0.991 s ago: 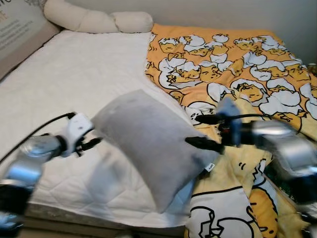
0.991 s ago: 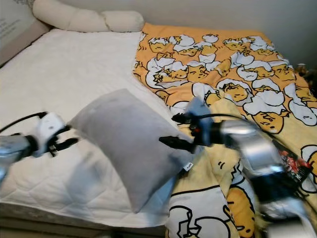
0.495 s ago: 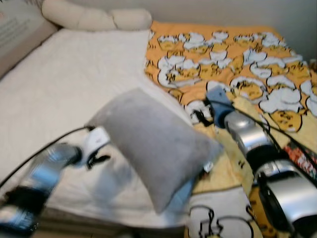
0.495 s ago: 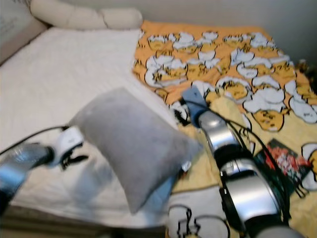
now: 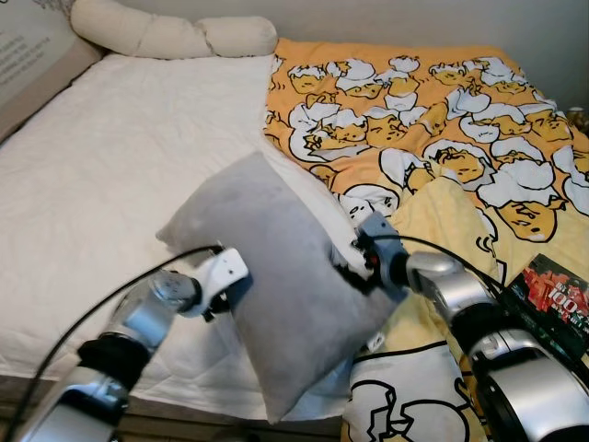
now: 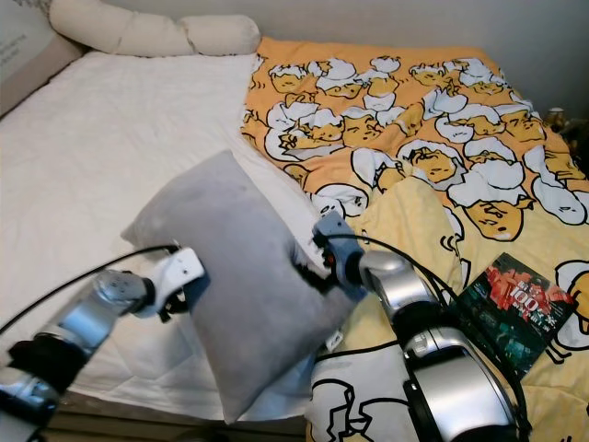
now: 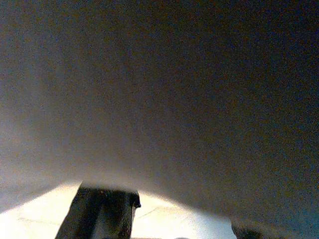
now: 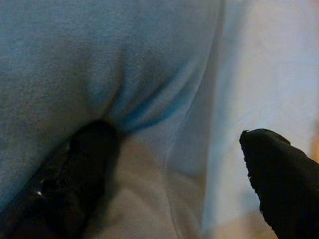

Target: Clean up the room

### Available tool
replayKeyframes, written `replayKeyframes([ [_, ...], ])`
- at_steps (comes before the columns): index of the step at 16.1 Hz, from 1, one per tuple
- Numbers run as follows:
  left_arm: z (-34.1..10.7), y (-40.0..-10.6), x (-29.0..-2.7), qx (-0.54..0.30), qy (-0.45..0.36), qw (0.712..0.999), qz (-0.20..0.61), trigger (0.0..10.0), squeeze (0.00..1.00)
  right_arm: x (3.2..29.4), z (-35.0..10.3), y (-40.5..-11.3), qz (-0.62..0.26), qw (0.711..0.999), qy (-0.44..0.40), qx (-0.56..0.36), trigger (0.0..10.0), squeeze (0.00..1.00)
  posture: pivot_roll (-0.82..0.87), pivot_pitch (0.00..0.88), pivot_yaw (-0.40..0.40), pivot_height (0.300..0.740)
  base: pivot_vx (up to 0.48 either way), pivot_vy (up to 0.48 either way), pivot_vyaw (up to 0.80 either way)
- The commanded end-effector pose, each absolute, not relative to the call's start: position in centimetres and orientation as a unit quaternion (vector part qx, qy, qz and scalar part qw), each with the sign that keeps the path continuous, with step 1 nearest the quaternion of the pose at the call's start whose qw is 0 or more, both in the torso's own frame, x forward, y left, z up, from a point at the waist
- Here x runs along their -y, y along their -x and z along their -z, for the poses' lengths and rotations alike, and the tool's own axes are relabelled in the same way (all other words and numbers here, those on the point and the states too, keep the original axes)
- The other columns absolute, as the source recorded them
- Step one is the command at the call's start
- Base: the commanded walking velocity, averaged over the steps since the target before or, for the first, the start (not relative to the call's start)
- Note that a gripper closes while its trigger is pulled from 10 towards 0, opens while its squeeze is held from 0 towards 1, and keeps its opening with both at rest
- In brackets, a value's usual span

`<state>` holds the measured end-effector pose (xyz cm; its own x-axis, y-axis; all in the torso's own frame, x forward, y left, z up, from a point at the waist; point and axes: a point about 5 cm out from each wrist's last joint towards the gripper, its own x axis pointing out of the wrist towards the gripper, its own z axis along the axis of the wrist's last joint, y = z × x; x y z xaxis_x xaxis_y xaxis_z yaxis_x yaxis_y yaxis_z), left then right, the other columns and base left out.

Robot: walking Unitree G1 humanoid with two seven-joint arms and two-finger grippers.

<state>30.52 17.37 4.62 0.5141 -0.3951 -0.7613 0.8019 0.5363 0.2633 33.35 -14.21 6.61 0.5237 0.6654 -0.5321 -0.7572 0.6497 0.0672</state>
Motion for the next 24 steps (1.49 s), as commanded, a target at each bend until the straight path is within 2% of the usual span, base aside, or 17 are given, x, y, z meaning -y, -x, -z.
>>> replayKeyframes([
  [1,-5.3,-31.2,-15.7,-0.297,-0.289,0.825,0.385,10.0,0.0,13.7,-6.5,-32.8,-0.438,0.853,0.074,-0.272,10.0,0.0,-0.03,0.0,0.042,0.74,0.0,0.0,0.0],
  [2,-5.3,-31.7,-15.0,-0.286,-0.266,0.841,0.374,10.0,0.0,14.4,-6.6,-32.4,-0.448,0.847,0.066,-0.278,10.0,0.0,-0.03,0.0,0.04,0.74,0.0,0.0,0.0],
  [4,-6.2,-32.9,-14.3,-0.243,-0.268,0.865,0.348,10.0,0.0,15.6,-7.2,-31.5,-0.456,0.841,0.033,-0.289,10.0,0.0,-0.03,0.0,0.037,0.74,0.0,0.0,0.0],
  [6,-7.9,-34.2,-13.9,-0.198,-0.25,0.889,0.328,10.0,0.0,15.9,-8.3,-30.3,-0.475,0.832,0.007,-0.287,10.0,0.0,-0.05,0.0,0.04,0.74,0.0,0.0,0.0],
  [8,-8.7,-34.9,-13.7,-0.177,-0.238,0.898,0.325,10.0,0.0,16.0,-8.8,-29.7,-0.475,0.833,0.01,-0.283,10.0,0.0,-0.06,0.0,0.043,0.74,0.0,0.0,0.0],
  [10,-8.8,-34.9,-13.4,-0.175,-0.231,0.897,0.334,10.0,0.0,16.6,-8.8,-30.1,-0.428,0.858,0.015,-0.284,10.0,0.0,-0.06,0.0,0.044,0.74,0.0,0.0,0.0],
  [11,-7.9,-34.4,-13.5,-0.192,-0.237,0.887,0.346,10.0,0.0,17.6,-8.5,-30.3,-0.385,0.873,0.023,-0.298,10.0,0.0,-0.06,0.0,0.044,0.74,0.0,0.0,0.0],
  [12,-7.9,-34.4,-13.5,-0.192,-0.237,0.887,0.346,10.0,0.0,17.6,-8.5,-30.3,-0.385,0.873,0.023,-0.298,10.0,0.0,-0.06,0.0,0.044,0.74,0.0,0.0,0.0],
  [13,-7.4,-34.0,-13.9,-0.208,-0.231,0.885,0.345,10.0,0.0,18.2,-8.5,-30.2,-0.368,0.878,0.018,-0.306,10.0,1.0,-0.05,0.0,0.039,0.74,0.0,0.0,0.0],
  [14,-7.1,-34.0,-14.7,-0.224,-0.208,0.895,0.327,10.0,0.47,18.8,-8.6,-30.2,-0.354,0.883,0.008,-0.309,10.0,1.0,-0.05,0.0,0.039,0.74,0.0,0.0,0.0],
  [15,-7.3,-34.2,-15.9,-0.23,-0.177,0.908,0.301,10.0,1.0,19.4,-8.8,-30.1,-0.344,0.887,-0.008,-0.306,10.0,1.0,-0.04,0.0,0.032,0.74,0.0,0.0,0.0],
  [17,-7.7,-34.4,-17.6,-0.229,-0.145,0.921,0.28,10.0,1.0,19.9,-9.3,-30.1,-0.335,0.896,-0.041,-0.288,10.0,1.0,-0.04,0.0,0.037,0.74,0.0,0.0,0.0],
  [21,-7.8,-34.2,-19.6,-0.229,-0.021,0.942,0.244,10.0,1.0,20.9,-9.6,-30.7,-0.301,0.908,-0.142,-0.255,10.0,1.0,-0.05,0.0,0.043,0.74,0.0,0.0,0.0],
  [22,-8.0,-34.3,-20.2,-0.212,0.075,0.949,0.22,10.0,1.0,21.1,-9.4,-30.7,-0.288,0.907,-0.192,-0.242,10.0,1.0,-0.05,0.0,0.044,0.74,0.0,0.0,0.0],
  [24,-7.9,-34.2,-20.3,-0.196,0.152,0.947,0.205,10.0,1.0,20.7,-9.2,-30.8,-0.283,0.902,-0.236,-0.226,10.0,1.0,-0.05,0.0,0.042,0.74,0.0,0.0,0.0],
])
